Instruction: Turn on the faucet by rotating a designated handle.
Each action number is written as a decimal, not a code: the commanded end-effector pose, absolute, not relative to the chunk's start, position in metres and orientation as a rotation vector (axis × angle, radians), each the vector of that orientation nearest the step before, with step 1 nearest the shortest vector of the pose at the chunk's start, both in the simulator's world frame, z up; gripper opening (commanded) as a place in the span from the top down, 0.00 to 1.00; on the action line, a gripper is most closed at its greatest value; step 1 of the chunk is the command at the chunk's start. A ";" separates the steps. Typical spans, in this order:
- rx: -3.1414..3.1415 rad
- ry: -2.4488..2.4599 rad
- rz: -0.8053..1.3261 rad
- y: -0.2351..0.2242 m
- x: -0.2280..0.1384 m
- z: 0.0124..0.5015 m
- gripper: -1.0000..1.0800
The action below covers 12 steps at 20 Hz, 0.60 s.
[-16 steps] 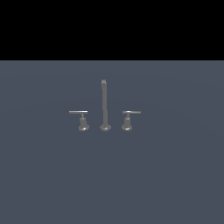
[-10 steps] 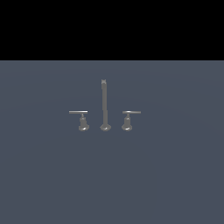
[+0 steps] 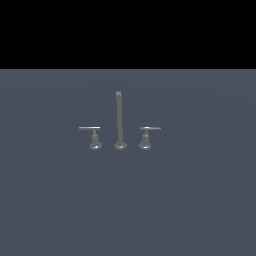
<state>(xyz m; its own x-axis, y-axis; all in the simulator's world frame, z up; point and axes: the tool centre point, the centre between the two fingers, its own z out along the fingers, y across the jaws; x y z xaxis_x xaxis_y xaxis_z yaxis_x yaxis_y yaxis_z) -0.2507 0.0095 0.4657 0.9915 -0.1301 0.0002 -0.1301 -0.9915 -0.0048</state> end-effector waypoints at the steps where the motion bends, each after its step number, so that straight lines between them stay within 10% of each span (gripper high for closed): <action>1: -3.126 0.262 0.000 0.018 -0.248 0.456 1.00; 12: -3.079 0.595 0.001 0.065 -0.221 0.400 1.00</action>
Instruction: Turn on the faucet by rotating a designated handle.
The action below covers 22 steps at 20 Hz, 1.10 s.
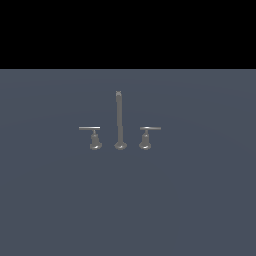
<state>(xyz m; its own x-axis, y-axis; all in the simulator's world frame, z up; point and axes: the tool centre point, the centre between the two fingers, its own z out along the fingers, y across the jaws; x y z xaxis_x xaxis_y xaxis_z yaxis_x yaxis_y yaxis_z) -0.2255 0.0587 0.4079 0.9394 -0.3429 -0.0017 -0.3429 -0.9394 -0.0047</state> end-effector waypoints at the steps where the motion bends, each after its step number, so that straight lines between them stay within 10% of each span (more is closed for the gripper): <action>1: -3.073 0.627 0.002 0.070 -0.218 0.394 1.00; 22: -2.875 1.237 0.006 0.141 -0.138 0.286 1.00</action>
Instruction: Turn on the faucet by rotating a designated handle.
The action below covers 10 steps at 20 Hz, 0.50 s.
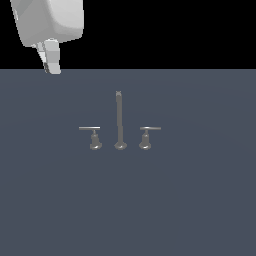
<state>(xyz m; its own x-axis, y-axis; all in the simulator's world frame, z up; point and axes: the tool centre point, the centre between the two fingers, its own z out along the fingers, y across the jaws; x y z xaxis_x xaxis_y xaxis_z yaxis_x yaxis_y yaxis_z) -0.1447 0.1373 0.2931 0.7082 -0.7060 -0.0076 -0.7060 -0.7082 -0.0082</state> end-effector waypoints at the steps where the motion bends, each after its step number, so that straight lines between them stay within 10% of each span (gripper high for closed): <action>1: -2.863 1.262 0.006 0.144 -0.134 0.281 1.00; 10: -2.760 1.469 0.008 0.160 -0.098 0.242 1.00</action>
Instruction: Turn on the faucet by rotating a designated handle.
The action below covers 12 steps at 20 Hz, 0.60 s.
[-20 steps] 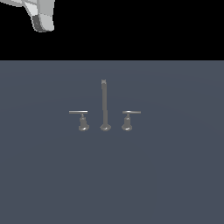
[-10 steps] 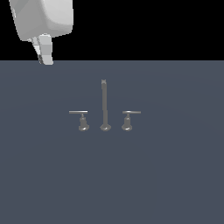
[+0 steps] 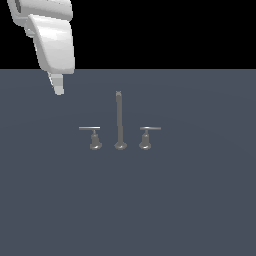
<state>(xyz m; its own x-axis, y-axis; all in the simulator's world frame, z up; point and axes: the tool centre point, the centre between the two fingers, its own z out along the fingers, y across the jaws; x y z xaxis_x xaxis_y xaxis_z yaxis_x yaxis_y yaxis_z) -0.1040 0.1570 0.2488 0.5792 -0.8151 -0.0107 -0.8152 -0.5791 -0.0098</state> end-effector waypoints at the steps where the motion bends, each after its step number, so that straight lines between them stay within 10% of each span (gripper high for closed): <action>1: -2.749 1.490 0.008 0.161 -0.094 0.238 1.00; 12: -2.614 1.721 0.005 0.170 -0.049 0.193 1.00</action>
<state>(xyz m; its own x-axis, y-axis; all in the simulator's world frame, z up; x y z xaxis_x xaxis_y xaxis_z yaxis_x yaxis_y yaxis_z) -0.0559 0.1689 0.1998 0.4183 -0.9082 -0.0103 -0.9083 -0.4183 -0.0081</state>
